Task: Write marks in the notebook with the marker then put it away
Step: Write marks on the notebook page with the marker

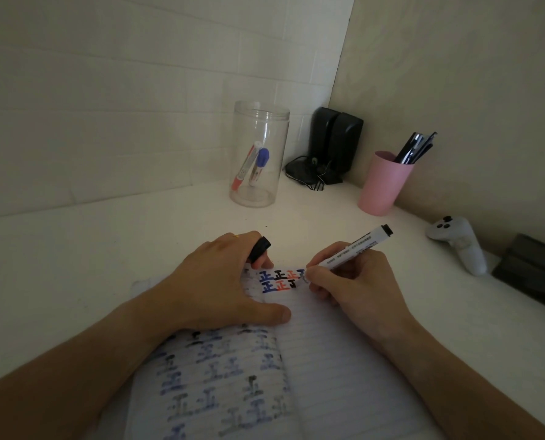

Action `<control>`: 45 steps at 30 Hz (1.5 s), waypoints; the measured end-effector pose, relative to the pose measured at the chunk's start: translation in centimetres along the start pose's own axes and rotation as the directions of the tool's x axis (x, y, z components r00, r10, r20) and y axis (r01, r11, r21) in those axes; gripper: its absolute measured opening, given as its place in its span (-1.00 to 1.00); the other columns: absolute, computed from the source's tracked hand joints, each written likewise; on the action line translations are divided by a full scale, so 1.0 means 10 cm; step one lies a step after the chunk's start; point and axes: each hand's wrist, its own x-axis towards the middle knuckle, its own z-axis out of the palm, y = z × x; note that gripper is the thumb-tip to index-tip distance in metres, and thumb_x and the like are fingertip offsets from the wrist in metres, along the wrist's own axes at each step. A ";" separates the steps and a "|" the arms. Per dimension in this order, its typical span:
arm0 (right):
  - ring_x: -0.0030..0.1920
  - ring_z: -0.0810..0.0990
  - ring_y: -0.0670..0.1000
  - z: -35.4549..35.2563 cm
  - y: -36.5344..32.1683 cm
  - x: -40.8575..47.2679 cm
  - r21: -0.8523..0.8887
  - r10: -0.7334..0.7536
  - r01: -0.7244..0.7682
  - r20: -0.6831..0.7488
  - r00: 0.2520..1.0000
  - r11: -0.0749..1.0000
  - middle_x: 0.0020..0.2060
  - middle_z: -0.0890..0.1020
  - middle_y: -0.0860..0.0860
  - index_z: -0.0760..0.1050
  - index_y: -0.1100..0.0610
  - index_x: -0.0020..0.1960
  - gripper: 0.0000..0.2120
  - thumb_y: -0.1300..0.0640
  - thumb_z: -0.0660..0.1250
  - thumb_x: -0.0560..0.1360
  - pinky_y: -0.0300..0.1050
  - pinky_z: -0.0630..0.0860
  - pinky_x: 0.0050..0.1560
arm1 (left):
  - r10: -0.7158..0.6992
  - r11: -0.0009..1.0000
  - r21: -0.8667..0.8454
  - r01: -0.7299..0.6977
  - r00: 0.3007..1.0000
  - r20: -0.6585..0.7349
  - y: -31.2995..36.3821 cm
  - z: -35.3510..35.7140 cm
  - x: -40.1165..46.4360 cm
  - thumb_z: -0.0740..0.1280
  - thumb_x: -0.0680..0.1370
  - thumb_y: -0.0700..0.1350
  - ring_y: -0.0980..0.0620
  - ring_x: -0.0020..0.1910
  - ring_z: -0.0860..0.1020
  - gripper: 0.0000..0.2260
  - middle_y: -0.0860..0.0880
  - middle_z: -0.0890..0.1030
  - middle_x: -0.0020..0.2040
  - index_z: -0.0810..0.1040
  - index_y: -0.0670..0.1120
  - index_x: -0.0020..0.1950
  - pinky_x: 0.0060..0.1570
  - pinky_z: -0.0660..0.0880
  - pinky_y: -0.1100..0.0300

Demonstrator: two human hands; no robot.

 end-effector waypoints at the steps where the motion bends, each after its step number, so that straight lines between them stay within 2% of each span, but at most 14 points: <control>1: -0.38 0.62 -0.06 0.00 0.00 0.00 0.011 -0.003 0.003 0.005 1.000 1.000 -0.42 0.69 0.03 0.66 0.15 -0.26 -0.91 0.29 0.48 0.40 -0.23 0.51 -0.34 | 0.002 1.000 0.001 -0.002 1.000 0.000 0.00 0.00 0.00 0.54 0.24 0.32 0.32 -0.03 0.43 -0.43 0.36 0.43 -0.09 0.48 0.07 0.10 -0.08 0.42 0.31; 5: -0.39 0.63 -0.05 0.00 -0.02 -0.01 -0.014 -0.013 0.013 0.030 0.999 1.000 -0.42 0.70 0.05 0.66 0.15 -0.26 -0.91 0.29 0.49 0.39 -0.25 0.52 -0.34 | 0.002 1.000 0.013 -0.002 1.000 0.003 -0.01 0.00 0.00 0.53 0.24 0.34 0.31 -0.02 0.42 -0.42 0.37 0.42 -0.08 0.47 0.09 0.10 -0.03 0.46 0.24; 11: -0.33 0.67 0.05 0.01 0.01 0.01 -0.068 -0.001 -0.004 -0.068 0.998 0.998 -0.40 0.70 0.05 0.65 0.14 -0.29 -0.95 0.23 0.49 0.34 -0.02 0.68 -0.21 | 0.011 1.000 0.004 -0.011 1.000 0.000 -0.01 0.00 0.01 0.54 0.24 0.32 0.29 -0.02 0.44 -0.43 0.36 0.43 -0.08 0.47 0.07 0.08 -0.02 0.48 0.20; 18: -0.36 0.63 -0.05 0.03 0.02 0.03 -0.100 0.007 -0.016 -0.096 0.995 0.995 -0.42 0.68 0.04 0.63 0.14 -0.29 -0.94 0.19 0.48 0.34 -0.19 0.61 -0.29 | 0.014 1.000 0.003 -0.014 1.000 0.008 -0.02 0.00 0.01 0.54 0.24 0.32 0.29 -0.03 0.43 -0.43 0.37 0.42 -0.09 0.47 0.08 0.09 -0.08 0.41 0.33; 20: -0.38 0.61 -0.05 0.01 0.02 0.05 -0.027 0.045 -0.047 -0.092 0.995 0.999 -0.42 0.68 0.04 0.64 0.16 -0.28 -0.92 0.25 0.47 0.39 -0.18 0.57 -0.31 | 0.010 1.000 0.021 -0.010 1.000 0.018 -0.01 -0.01 0.00 0.52 0.24 0.34 0.25 -0.03 0.44 -0.43 0.36 0.41 -0.08 0.47 0.10 0.10 -0.08 0.43 0.28; 23: -0.40 0.54 0.04 -0.07 -0.11 0.11 0.225 0.147 -0.127 -0.075 0.986 0.966 -0.43 0.63 0.11 0.63 0.20 -0.27 -0.87 0.33 0.43 0.44 -0.15 0.47 -0.40 | 0.011 0.999 0.044 -0.012 1.000 0.017 0.01 -0.05 -0.05 0.49 0.24 0.38 0.15 -0.02 0.46 -0.42 0.33 0.40 -0.07 0.46 0.11 0.11 0.01 0.47 0.14; 25: -0.41 0.49 0.06 -0.10 -0.25 0.21 0.257 0.157 -0.137 -0.061 0.986 0.957 -0.43 0.60 0.11 0.63 0.23 -0.24 -0.90 0.33 0.42 0.45 -0.15 0.42 -0.44 | 0.007 0.998 0.061 -0.008 1.000 0.023 0.03 -0.06 -0.06 0.47 0.26 0.39 0.15 -0.02 0.46 -0.41 0.35 0.37 -0.10 0.46 0.12 0.13 0.03 0.47 0.13; 28: -0.29 0.56 0.02 -0.07 -0.38 0.40 0.247 0.072 -0.014 -0.225 0.972 0.969 -0.30 0.64 0.08 0.61 0.17 -0.12 -0.96 0.27 0.45 0.45 -0.11 0.52 -0.28 | -0.002 0.998 0.067 0.000 0.999 0.036 0.01 -0.07 -0.07 0.43 0.26 0.45 0.19 -0.02 0.45 -0.39 0.37 0.36 -0.08 0.44 0.15 0.16 0.03 0.47 0.16; 30: -0.20 0.64 -0.02 0.00 -0.39 0.46 0.200 -0.016 0.092 -0.352 0.936 0.976 -0.20 0.68 0.04 0.60 0.11 -0.04 -0.89 0.20 0.48 0.46 -0.10 0.61 -0.15 | 0.005 0.998 0.059 -0.006 1.000 0.020 0.01 -0.07 -0.08 0.38 0.26 0.49 0.22 -0.03 0.46 -0.40 0.32 0.42 -0.06 0.44 0.17 0.13 0.01 0.47 0.18; 32: -0.20 0.67 -0.05 0.08 -0.33 0.43 0.213 -0.069 0.165 -0.400 0.914 0.963 -0.19 0.70 0.02 0.61 0.06 -0.03 -0.90 0.19 0.48 0.49 -0.13 0.62 -0.17 | 0.004 1.000 0.001 -0.004 1.000 -0.019 0.01 -0.06 -0.10 0.28 0.30 0.51 0.22 -0.05 0.49 -0.45 0.26 0.49 -0.06 0.45 0.16 0.09 -0.03 0.48 0.21; 37: -0.08 0.74 0.04 0.18 -0.18 0.33 0.309 -0.094 0.174 -0.257 0.962 0.935 -0.12 0.76 0.07 0.69 0.06 0.05 -0.84 0.25 0.40 0.54 -0.07 0.68 -0.12 | 0.018 0.995 -0.093 -0.033 0.988 -0.155 -0.08 -0.07 -0.09 -0.10 0.54 0.19 0.10 0.07 0.52 -0.55 0.06 0.57 0.09 0.49 0.04 0.13 0.13 0.50 -0.01; 40: -0.20 0.72 0.02 0.16 -0.18 0.29 0.376 -0.131 0.188 -0.173 0.976 0.907 -0.20 0.76 0.12 0.70 0.16 0.05 -0.84 0.30 0.39 0.55 -0.12 0.65 -0.20 | -0.032 0.988 -0.154 -0.017 0.950 -0.310 -0.16 -0.08 -0.03 0.02 0.66 0.10 0.15 -0.08 0.58 -0.68 0.12 0.62 -0.05 0.52 0.02 0.04 -0.01 0.55 0.04; 42: -0.32 0.64 -0.02 0.15 -0.17 0.30 0.431 -0.113 0.172 -0.159 0.981 0.886 -0.32 0.72 0.09 0.68 0.22 0.03 -0.87 0.34 0.38 0.54 -0.20 0.58 -0.30 | -0.025 0.992 -0.127 -0.022 0.934 -0.357 -0.22 -0.07 0.01 0.18 0.64 0.06 0.15 -0.14 0.62 -0.79 0.15 0.64 -0.03 0.56 0.04 0.10 -0.07 0.56 0.24; 45: -0.37 0.56 -0.04 0.13 -0.15 0.33 0.573 -0.027 0.100 -0.134 0.991 0.814 -0.39 0.64 0.06 0.66 0.28 -0.01 -0.89 0.37 0.40 0.50 -0.17 0.53 -0.31 | -0.002 0.993 -0.106 -0.045 0.916 -0.401 -0.27 -0.07 0.04 0.37 0.57 -0.04 0.17 -0.15 0.63 -0.79 0.15 0.65 0.00 0.62 0.03 0.21 -0.10 0.47 0.48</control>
